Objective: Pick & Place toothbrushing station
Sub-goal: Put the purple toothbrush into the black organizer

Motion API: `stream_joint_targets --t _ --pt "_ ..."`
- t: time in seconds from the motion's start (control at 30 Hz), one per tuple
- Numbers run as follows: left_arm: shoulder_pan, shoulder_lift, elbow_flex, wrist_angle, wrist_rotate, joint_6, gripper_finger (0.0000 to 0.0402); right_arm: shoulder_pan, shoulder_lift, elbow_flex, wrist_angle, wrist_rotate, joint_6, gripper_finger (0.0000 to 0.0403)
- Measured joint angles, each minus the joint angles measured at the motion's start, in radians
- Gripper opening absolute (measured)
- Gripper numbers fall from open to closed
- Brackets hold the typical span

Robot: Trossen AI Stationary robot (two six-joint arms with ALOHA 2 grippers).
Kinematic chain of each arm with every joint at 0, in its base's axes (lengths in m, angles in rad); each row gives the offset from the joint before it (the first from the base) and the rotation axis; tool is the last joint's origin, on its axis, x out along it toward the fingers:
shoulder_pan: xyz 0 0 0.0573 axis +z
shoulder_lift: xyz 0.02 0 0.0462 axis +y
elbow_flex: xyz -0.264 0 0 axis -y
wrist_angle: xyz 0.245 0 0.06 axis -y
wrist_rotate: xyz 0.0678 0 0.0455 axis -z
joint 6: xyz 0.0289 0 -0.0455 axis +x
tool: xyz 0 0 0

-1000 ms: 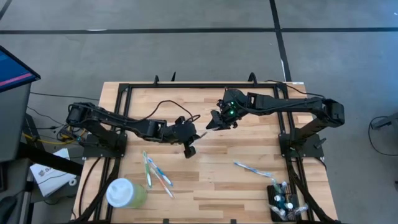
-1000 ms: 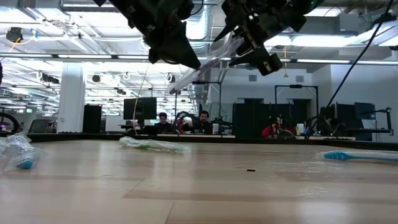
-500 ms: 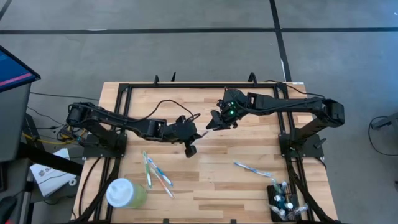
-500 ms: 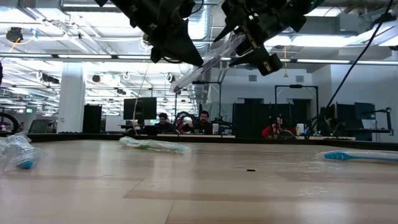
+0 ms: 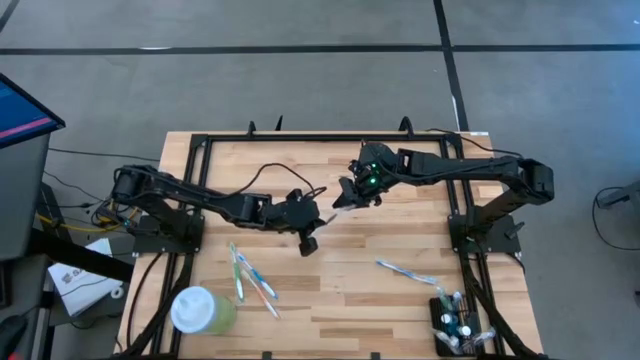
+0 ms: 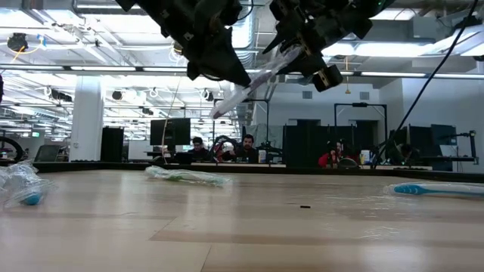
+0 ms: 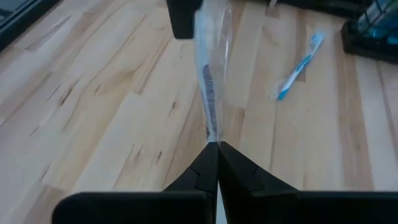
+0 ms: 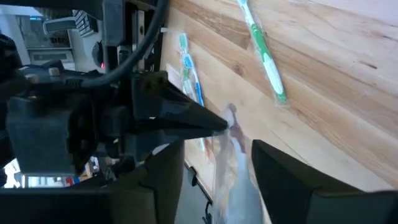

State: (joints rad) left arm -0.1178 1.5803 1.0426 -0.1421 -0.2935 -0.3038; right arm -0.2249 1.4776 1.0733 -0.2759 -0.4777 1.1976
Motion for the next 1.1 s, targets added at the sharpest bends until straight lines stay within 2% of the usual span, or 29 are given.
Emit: stream_joint_targets --t 0.2,0.4,0.7,0.87,1.1 --pt "0.001 0.0 0.021 0.002 -0.004 0.031 0.0 0.008 0.0 0.0 -0.004 -0.026 0.004 0.0156" --pt "0.001 0.0 0.023 0.003 -0.005 0.035 0.0 0.015 0.0 0.0 -0.007 -0.068 0.008 0.0166" --pt "0.001 0.0 0.023 0.002 -0.005 0.035 0.0 0.016 0.0 0.0 -0.007 -0.076 0.011 0.0172" --pt "0.001 0.0 0.023 0.003 -0.005 0.032 0.0 0.016 0.0 0.0 -0.008 -0.098 0.014 0.015" --pt "-0.002 0.0 0.023 0.007 -0.005 0.031 0.0 0.017 0.0 0.0 -0.008 -0.098 0.015 0.0098"
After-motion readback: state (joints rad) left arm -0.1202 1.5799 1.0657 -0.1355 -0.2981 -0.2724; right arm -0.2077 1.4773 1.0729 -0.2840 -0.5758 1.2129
